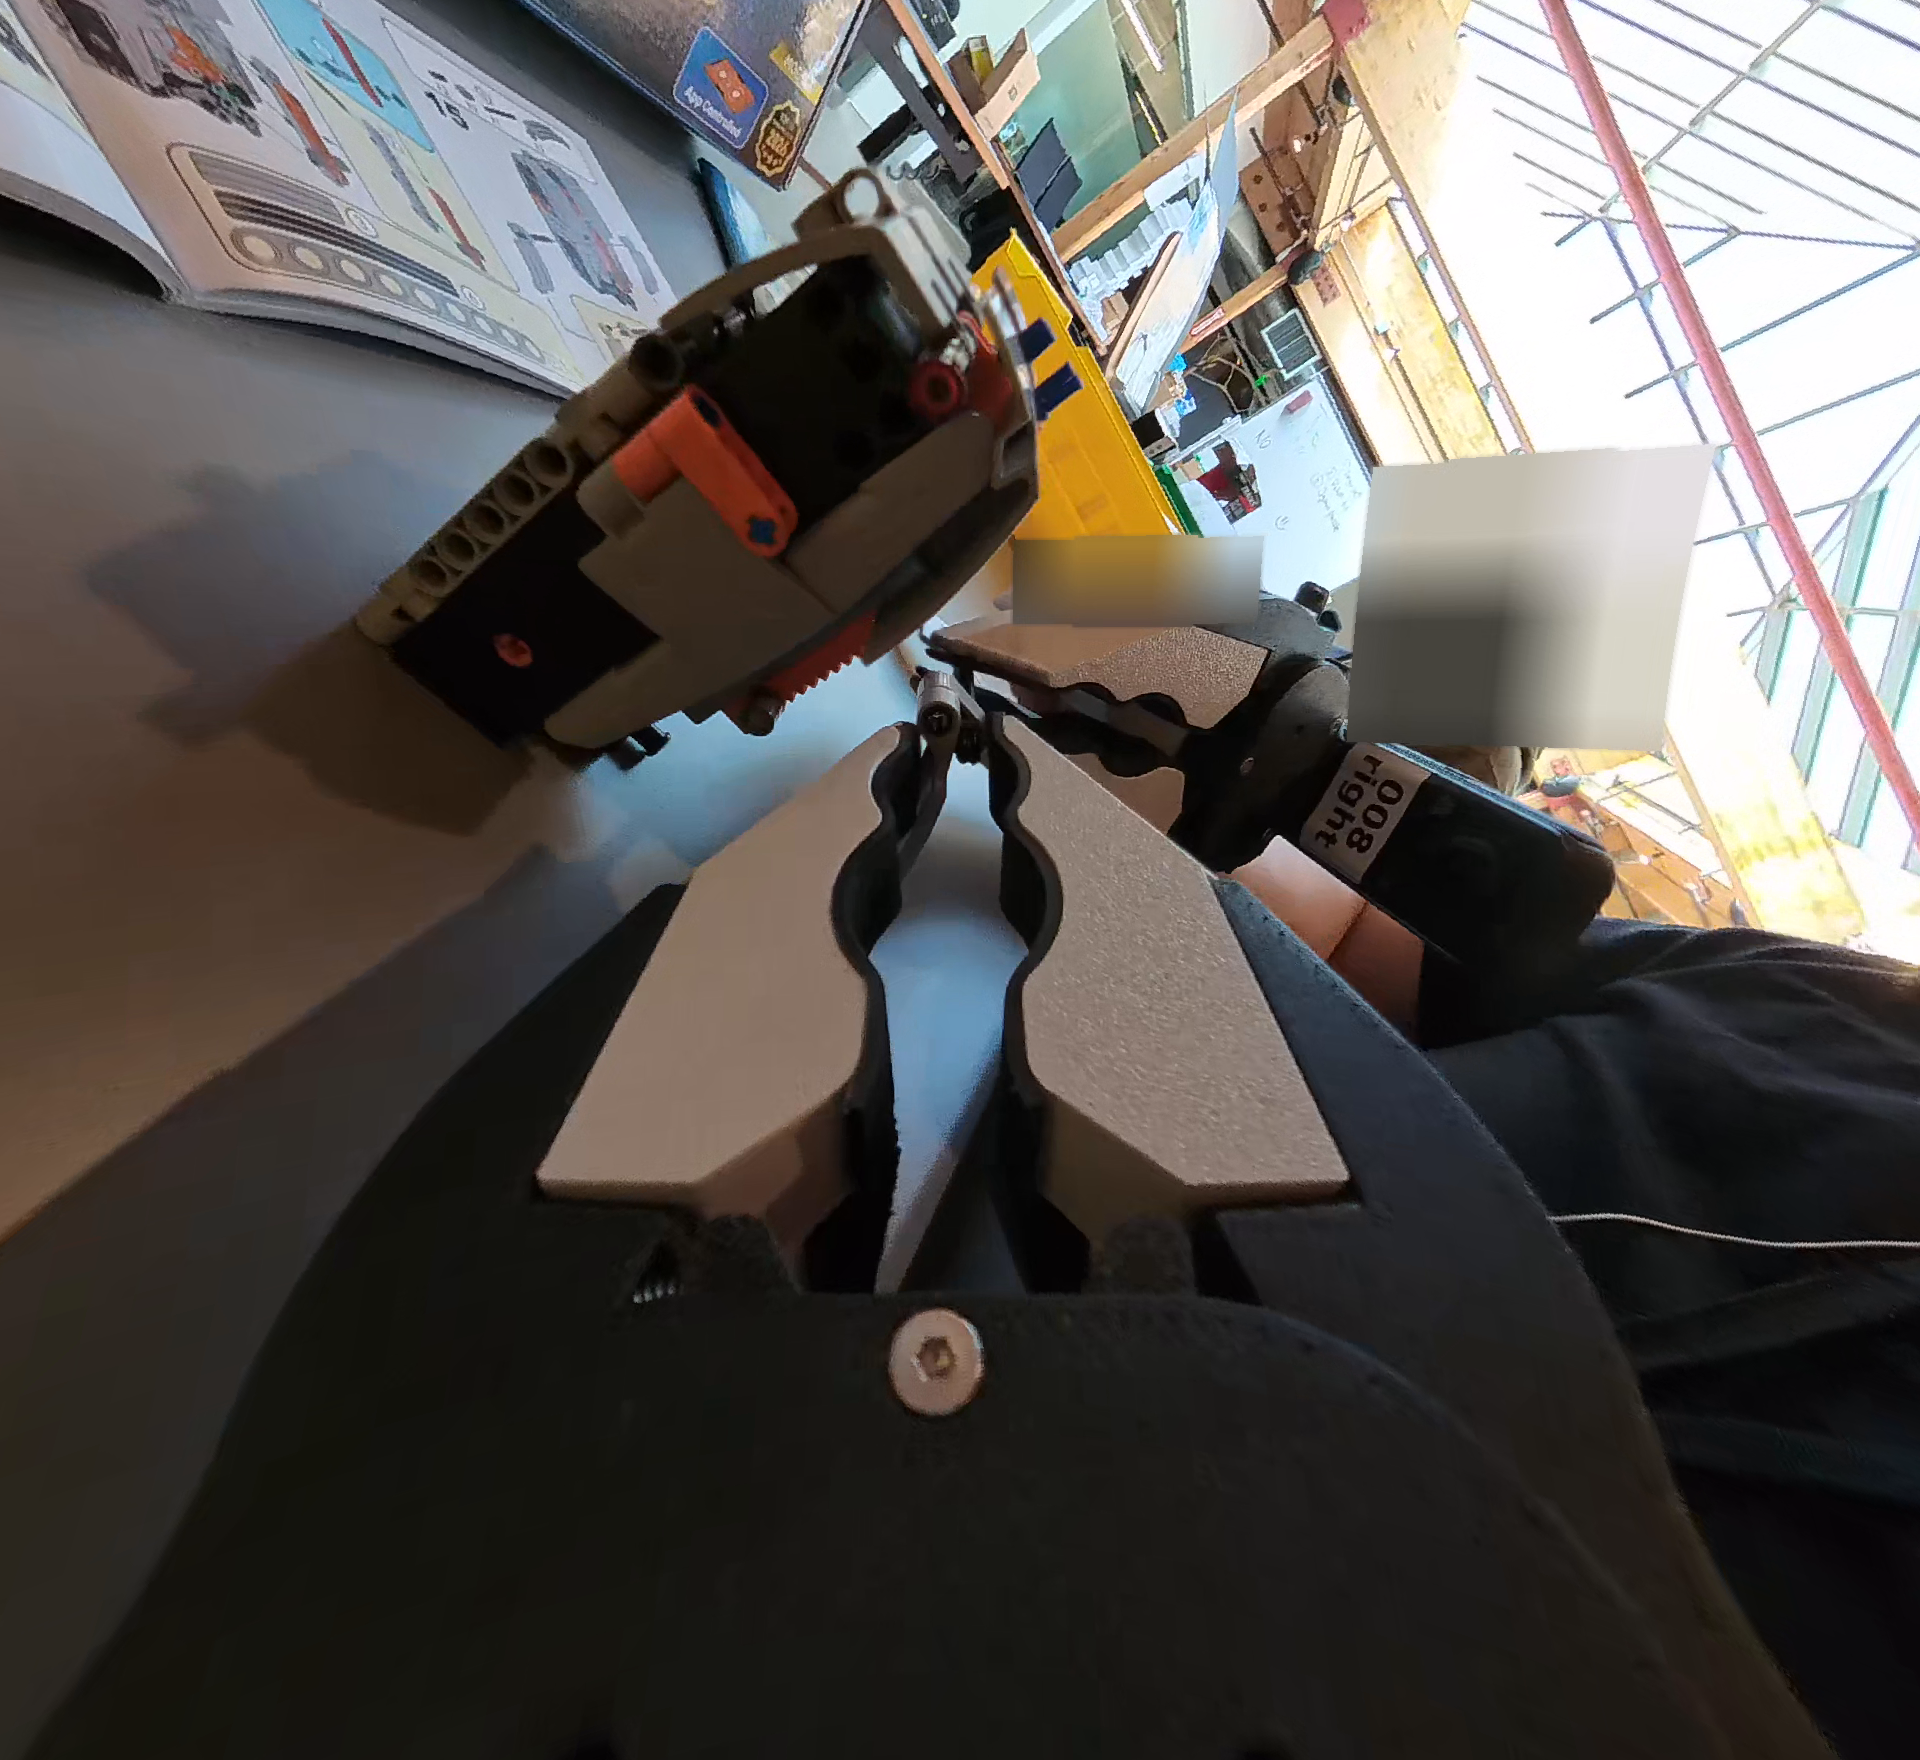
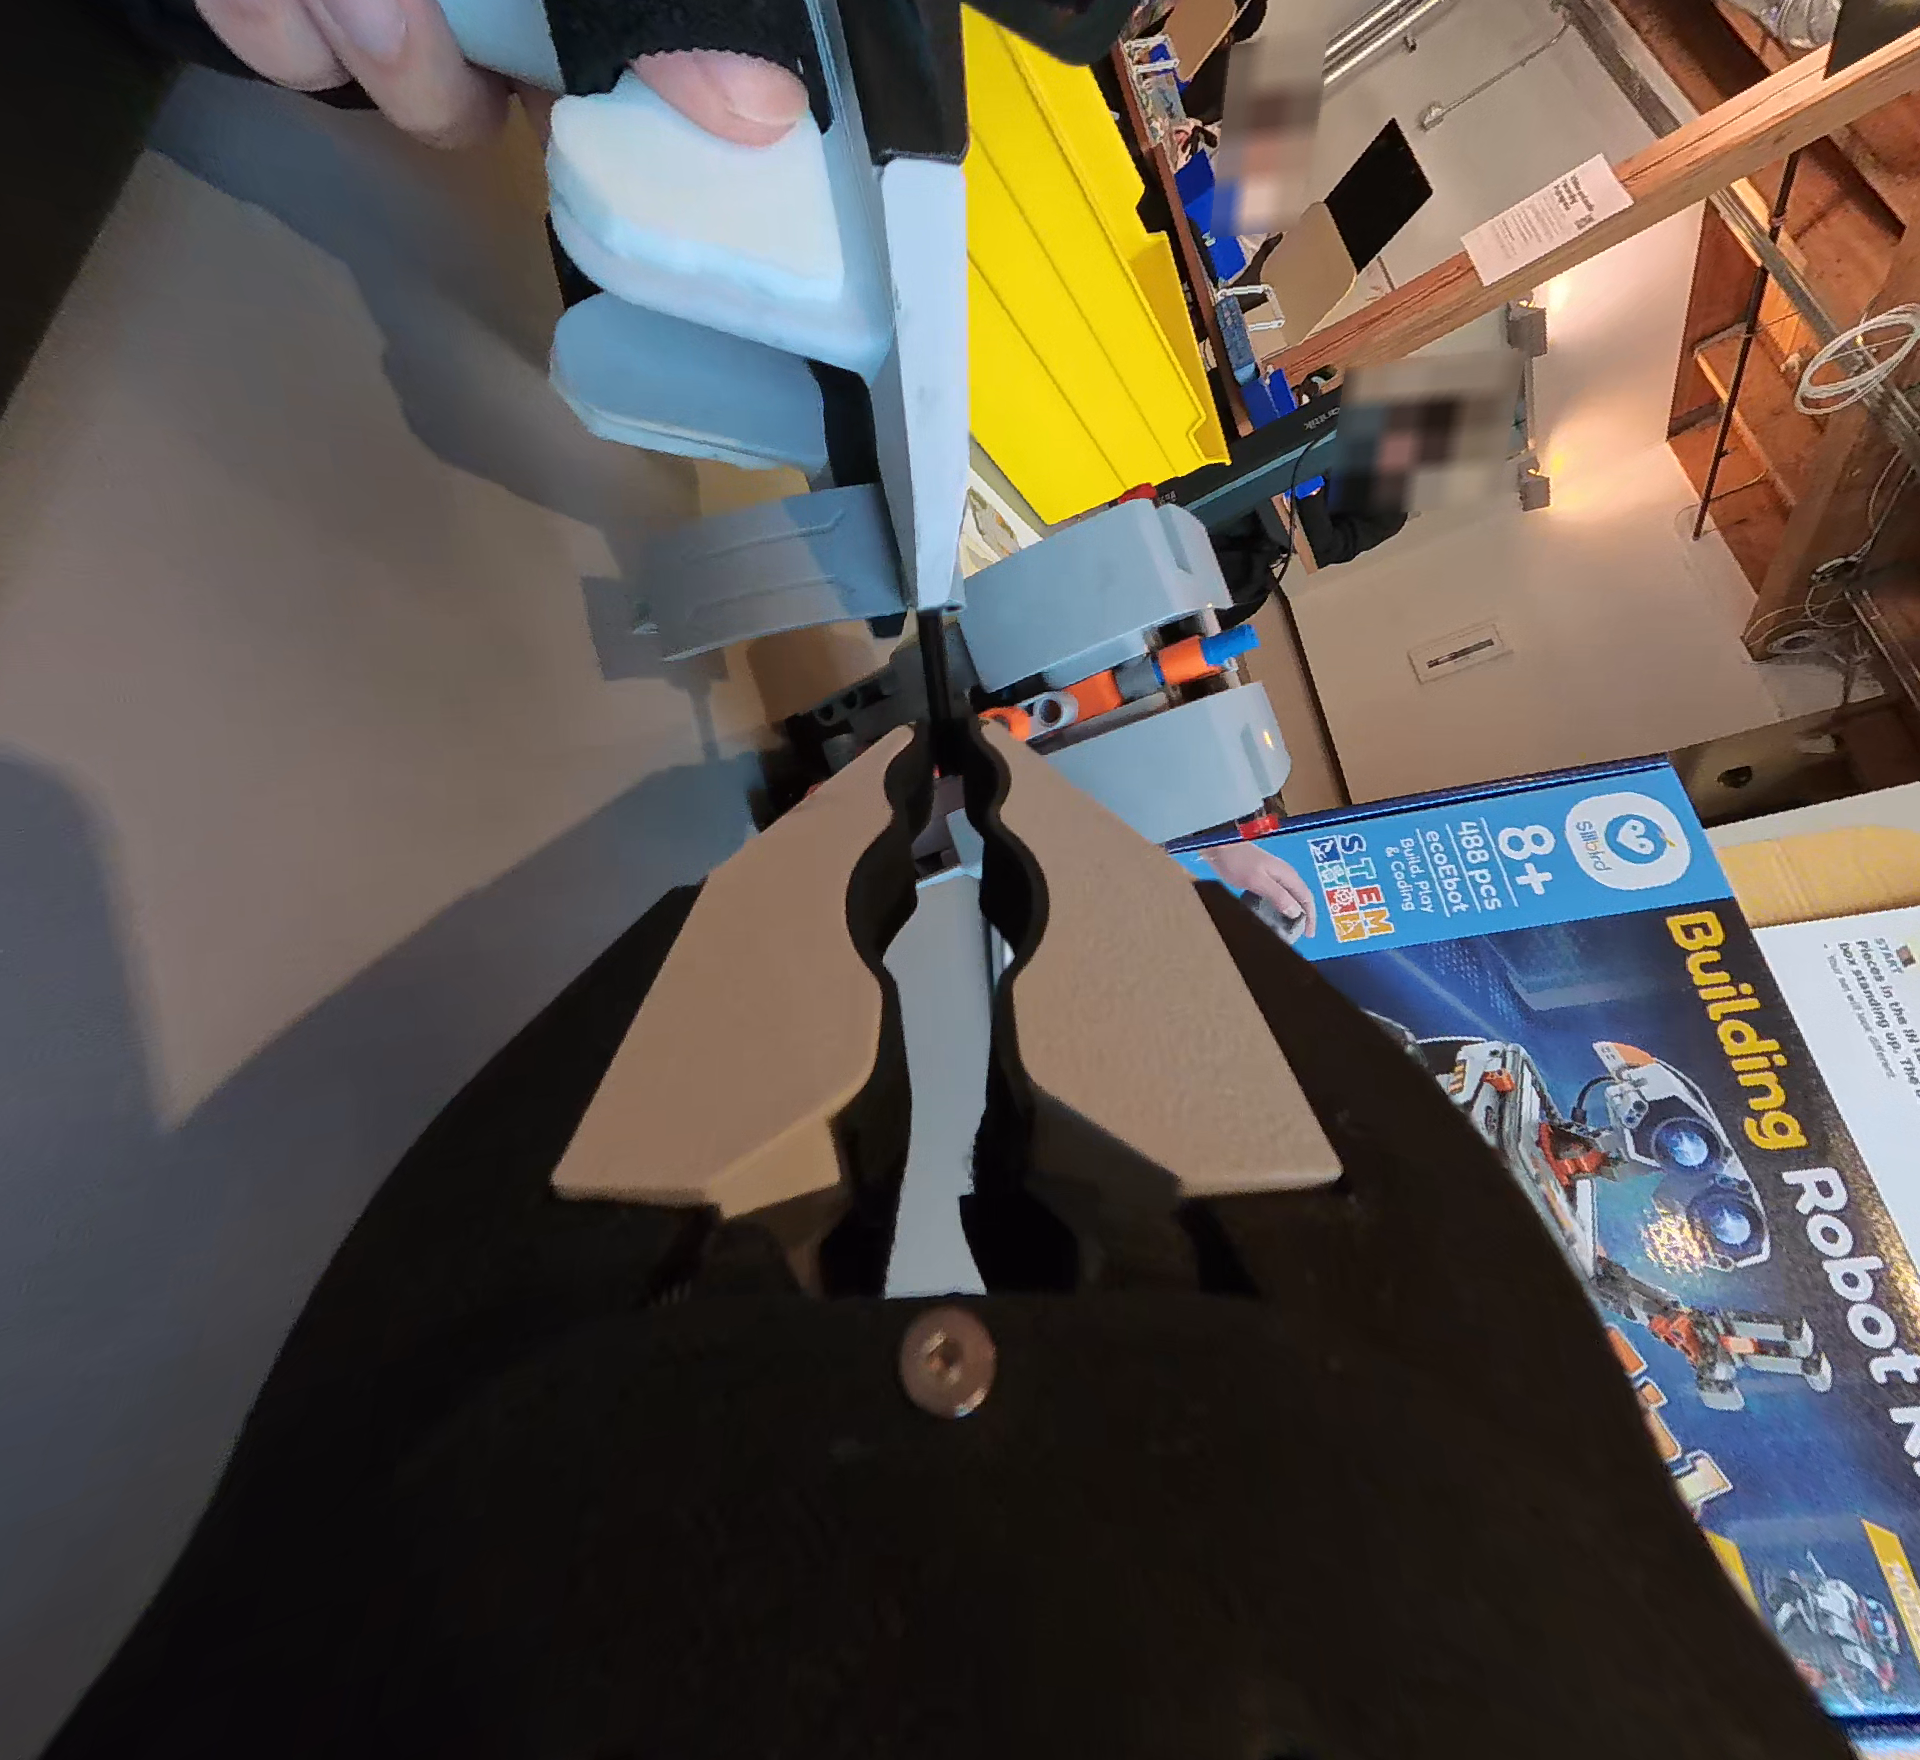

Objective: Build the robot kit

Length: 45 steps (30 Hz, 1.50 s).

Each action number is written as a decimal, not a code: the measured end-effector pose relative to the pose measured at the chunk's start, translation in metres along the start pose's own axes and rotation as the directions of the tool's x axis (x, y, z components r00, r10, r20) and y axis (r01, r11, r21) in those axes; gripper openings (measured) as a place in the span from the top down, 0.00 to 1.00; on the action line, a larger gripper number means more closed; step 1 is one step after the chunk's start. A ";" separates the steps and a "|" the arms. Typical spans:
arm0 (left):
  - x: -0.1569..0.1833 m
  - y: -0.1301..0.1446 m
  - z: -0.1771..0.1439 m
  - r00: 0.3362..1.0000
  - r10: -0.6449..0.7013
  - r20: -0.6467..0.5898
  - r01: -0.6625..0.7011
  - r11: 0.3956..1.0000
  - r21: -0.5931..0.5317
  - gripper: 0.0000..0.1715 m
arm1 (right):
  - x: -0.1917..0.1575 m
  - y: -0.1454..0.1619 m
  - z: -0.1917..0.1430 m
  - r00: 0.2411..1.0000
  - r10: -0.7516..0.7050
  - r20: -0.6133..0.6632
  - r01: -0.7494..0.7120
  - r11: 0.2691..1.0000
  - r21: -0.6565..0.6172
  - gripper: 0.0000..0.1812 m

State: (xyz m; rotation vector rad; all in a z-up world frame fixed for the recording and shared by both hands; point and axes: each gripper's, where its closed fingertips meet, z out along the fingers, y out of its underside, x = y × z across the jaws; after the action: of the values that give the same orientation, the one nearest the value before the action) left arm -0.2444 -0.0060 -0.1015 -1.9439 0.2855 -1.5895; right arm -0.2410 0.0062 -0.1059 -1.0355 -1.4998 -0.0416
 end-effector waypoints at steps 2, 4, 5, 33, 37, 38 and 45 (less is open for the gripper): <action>0.000 -0.001 -0.002 1.000 0.003 -0.003 -0.003 1.000 -0.004 0.94 | 0.001 0.000 0.000 1.000 -0.011 -0.006 0.011 1.000 -0.001 0.98; -0.001 -0.001 -0.003 1.000 -0.003 -0.007 0.003 1.000 -0.005 0.94 | 0.000 -0.001 0.000 1.000 -0.025 -0.006 0.025 1.000 0.001 0.98; -0.001 -0.002 -0.004 1.000 -0.007 -0.011 0.007 1.000 -0.006 0.94 | 0.000 -0.001 0.001 1.000 -0.026 -0.006 0.026 1.000 0.002 0.98; -0.007 0.004 -0.006 0.999 0.030 0.023 -0.029 0.999 -0.040 0.95 | -0.005 0.002 0.005 0.994 -0.109 -0.030 0.109 0.994 0.008 0.98; -0.006 0.003 -0.006 1.000 0.009 -0.003 -0.009 0.999 -0.035 0.96 | -0.004 0.000 0.004 0.995 -0.096 -0.031 0.097 0.995 0.031 0.98; -0.005 0.002 -0.007 1.000 0.007 -0.008 -0.007 1.000 -0.029 0.96 | -0.004 -0.002 0.003 0.995 -0.096 -0.033 0.097 0.994 0.040 0.98; -0.006 0.000 -0.007 0.999 0.045 0.023 -0.045 0.999 -0.016 0.96 | -0.003 -0.002 0.004 0.999 -0.044 -0.022 0.045 0.997 0.060 0.98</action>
State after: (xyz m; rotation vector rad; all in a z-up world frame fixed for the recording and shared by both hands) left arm -0.2525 -0.0054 -0.1058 -1.9527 0.3311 -1.5391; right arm -0.2452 0.0057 -0.1080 -0.9506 -1.4970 -0.0382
